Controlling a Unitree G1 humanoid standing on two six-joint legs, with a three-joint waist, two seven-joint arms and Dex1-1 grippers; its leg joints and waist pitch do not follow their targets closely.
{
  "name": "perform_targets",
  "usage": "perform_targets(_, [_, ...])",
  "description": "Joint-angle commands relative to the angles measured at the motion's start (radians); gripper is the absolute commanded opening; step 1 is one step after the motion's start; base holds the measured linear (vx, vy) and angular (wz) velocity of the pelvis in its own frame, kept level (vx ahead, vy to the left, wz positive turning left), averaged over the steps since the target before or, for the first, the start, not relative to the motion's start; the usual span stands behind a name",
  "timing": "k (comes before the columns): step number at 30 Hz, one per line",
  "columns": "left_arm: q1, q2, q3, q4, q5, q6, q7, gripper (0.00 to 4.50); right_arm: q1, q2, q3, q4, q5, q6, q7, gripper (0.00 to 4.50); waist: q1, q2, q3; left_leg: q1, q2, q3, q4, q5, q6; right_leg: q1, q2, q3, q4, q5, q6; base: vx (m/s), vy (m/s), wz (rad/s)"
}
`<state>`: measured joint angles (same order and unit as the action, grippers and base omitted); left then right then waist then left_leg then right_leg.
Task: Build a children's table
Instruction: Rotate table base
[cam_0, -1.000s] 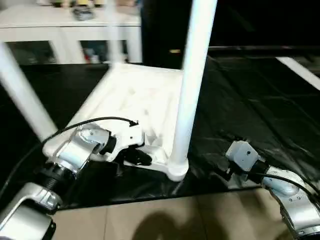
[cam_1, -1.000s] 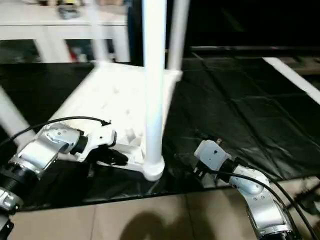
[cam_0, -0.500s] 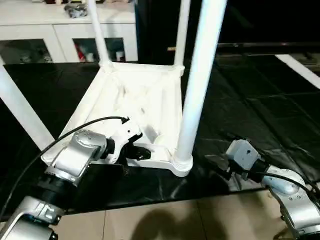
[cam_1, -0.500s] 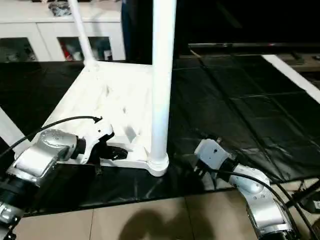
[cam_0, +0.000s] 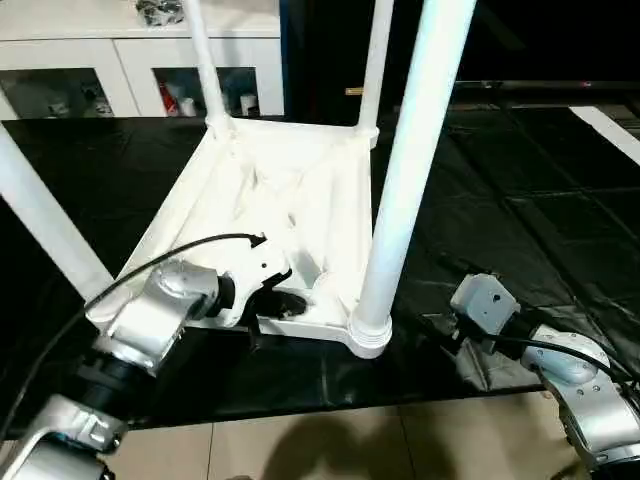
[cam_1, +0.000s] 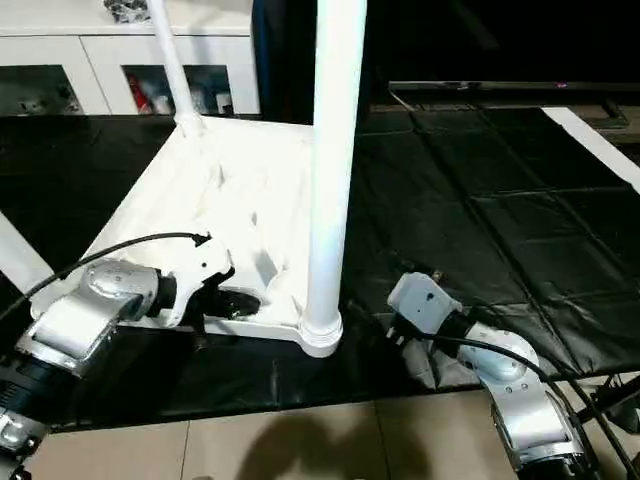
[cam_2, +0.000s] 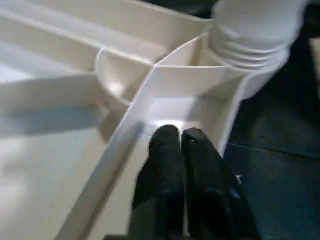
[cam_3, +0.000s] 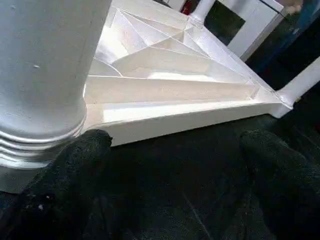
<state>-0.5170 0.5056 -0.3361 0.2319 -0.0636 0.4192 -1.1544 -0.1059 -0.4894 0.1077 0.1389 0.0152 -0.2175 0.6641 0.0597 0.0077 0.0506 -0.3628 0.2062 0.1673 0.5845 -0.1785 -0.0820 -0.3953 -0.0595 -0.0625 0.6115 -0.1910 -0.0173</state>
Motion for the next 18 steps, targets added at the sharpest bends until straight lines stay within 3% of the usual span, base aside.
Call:
perform_targets(1, [-0.028,0.017,-0.020,0.010,-0.011,-0.032,-0.059,0.52,0.000,-0.010,-0.006,0.011,0.004,0.009,0.010,4.50,0.003,0.004,-0.058,0.003,0.016,-0.002,-0.064,-0.220,0.048,0.051,-0.064,0.045,-0.082,-0.223,-0.183,0.000,0.000,0.00])
perform_targets(7, [-0.055,0.023,-0.012,0.040,-0.038,-0.049,-0.117,0.96,0.000,-0.012,-0.008,0.013,0.003,0.008,0.008,4.50,0.003,0.004,-0.060,0.002,0.016,-0.002,-0.062,-0.209,0.045,0.054,-0.063,0.045,-0.076,-0.176,-0.197,0.000,0.000,0.00])
perform_targets(9, [-0.080,0.043,-0.044,0.069,-0.029,-0.073,-0.209,1.17,0.011,-0.015,-0.008,0.007,0.002,0.009,0.008,4.50,0.003,0.007,-0.061,0.003,0.014,-0.001,-0.061,-0.202,0.048,0.054,-0.063,0.046,-0.076,-0.165,-0.201,0.000,0.000,0.00])
perform_targets(10, [-0.085,0.047,-0.055,0.078,-0.019,-0.086,-0.220,1.19,0.013,-0.015,-0.008,0.006,0.002,0.009,0.008,4.50,0.003,0.012,-0.061,0.002,0.013,-0.002,-0.061,-0.199,0.047,0.055,-0.063,0.047,-0.075,-0.159,-0.202,0.000,0.000,0.00])
perform_targets(12, [-0.090,0.049,-0.064,0.091,-0.010,-0.095,-0.224,1.28,0.016,-0.016,-0.008,0.003,0.002,0.011,0.008,4.50,0.002,0.009,-0.062,0.002,0.014,-0.001,-0.060,-0.199,0.046,0.057,-0.062,0.046,-0.072,-0.134,-0.210,0.000,0.000,0.00])
perform_targets(14, [-0.104,0.043,-0.081,0.124,0.008,-0.120,-0.232,1.28,0.023,-0.017,-0.009,-0.005,0.003,0.016,0.008,4.50,0.001,0.015,-0.062,0.003,0.014,-0.002,-0.060,-0.204,0.046,0.057,-0.063,0.045,-0.073,-0.136,-0.213,0.000,0.000,0.00])
perform_targets(15, [-0.106,0.042,-0.083,0.130,0.010,-0.124,-0.234,1.28,0.024,-0.018,-0.009,-0.006,0.003,0.017,0.008,4.50,0.000,0.013,-0.062,0.003,0.014,-0.001,-0.060,-0.211,0.046,0.057,-0.062,0.045,-0.075,-0.147,-0.212,0.000,0.000,0.00])
perform_targets(16, [-0.123,0.032,-0.098,0.168,0.027,-0.154,-0.243,1.28,0.032,-0.020,-0.011,-0.013,0.003,0.018,0.006,4.50,0.001,0.018,-0.062,0.003,0.014,-0.002,-0.060,-0.213,0.044,0.058,-0.064,0.045,-0.075,-0.152,-0.212,0.000,0.000,0.00])
perform_targets(18, [-0.136,0.022,-0.103,0.198,0.041,-0.177,-0.239,1.28,0.037,-0.021,-0.012,-0.018,0.002,0.019,0.004,4.50,0.001,0.014,-0.061,0.003,0.012,-0.001,-0.060,-0.218,0.043,0.058,-0.062,0.045,-0.079,-0.167,-0.205,0.000,0.000,0.00])
